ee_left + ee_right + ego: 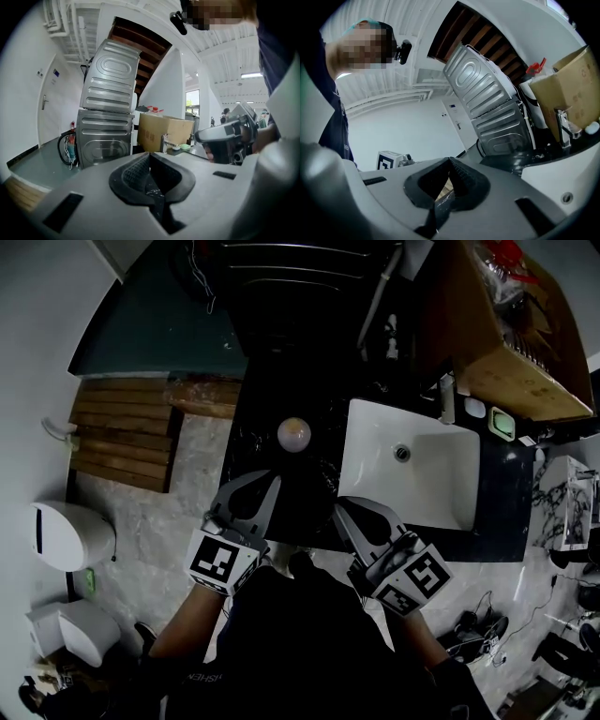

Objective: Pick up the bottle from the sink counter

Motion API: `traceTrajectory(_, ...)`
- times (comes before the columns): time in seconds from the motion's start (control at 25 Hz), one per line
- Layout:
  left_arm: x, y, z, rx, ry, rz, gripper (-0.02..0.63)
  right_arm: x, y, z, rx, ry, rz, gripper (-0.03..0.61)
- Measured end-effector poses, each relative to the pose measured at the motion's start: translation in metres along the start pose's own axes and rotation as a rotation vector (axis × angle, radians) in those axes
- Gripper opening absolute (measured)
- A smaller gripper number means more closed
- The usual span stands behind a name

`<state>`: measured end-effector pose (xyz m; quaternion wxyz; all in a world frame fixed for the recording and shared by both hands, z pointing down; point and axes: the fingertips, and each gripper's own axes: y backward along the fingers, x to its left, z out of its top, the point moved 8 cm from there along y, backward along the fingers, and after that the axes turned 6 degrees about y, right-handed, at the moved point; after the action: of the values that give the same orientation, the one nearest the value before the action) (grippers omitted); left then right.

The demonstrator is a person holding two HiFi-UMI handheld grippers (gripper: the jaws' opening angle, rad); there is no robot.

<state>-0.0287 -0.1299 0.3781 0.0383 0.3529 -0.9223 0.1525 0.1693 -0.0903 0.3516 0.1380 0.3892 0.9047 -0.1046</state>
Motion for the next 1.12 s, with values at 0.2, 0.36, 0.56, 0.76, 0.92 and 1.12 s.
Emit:
traceTrajectory(0.2, 0.01, -0.013, -0.005, 0.019, -0.003, 0.032, 0.008, -0.018, -0.006, 0.001, 0.008, -0.017, 0.002, 0.021)
traceTrajectory(0.36, 0.019, -0.022, -0.011, 0.025, -0.014, 0.035, 0.008, -0.021, -0.014, 0.001, 0.01, -0.039, 0.006, 0.021)
traceTrajectory(0.56, 0.03, -0.034, -0.008, -0.043, -0.044, 0.047, 0.008, -0.029, -0.021, -0.005, 0.008, -0.046, -0.026, 0.023)
traceTrajectory(0.76, 0.046, -0.046, -0.015, -0.031, -0.056, 0.008, 0.008, -0.033, -0.033, -0.012, 0.016, -0.049, -0.076, 0.022)
traceTrajectory(0.92, 0.057, -0.055, -0.02, -0.025, -0.095, -0.056, 0.008, -0.03, -0.041, -0.017, 0.023, -0.055, -0.125, 0.021)
traceTrajectory(1.12, 0.072, -0.065, -0.029, -0.021, -0.152, -0.126, 0.009, -0.025, -0.049, -0.026, 0.038, -0.073, -0.175, 0.023)
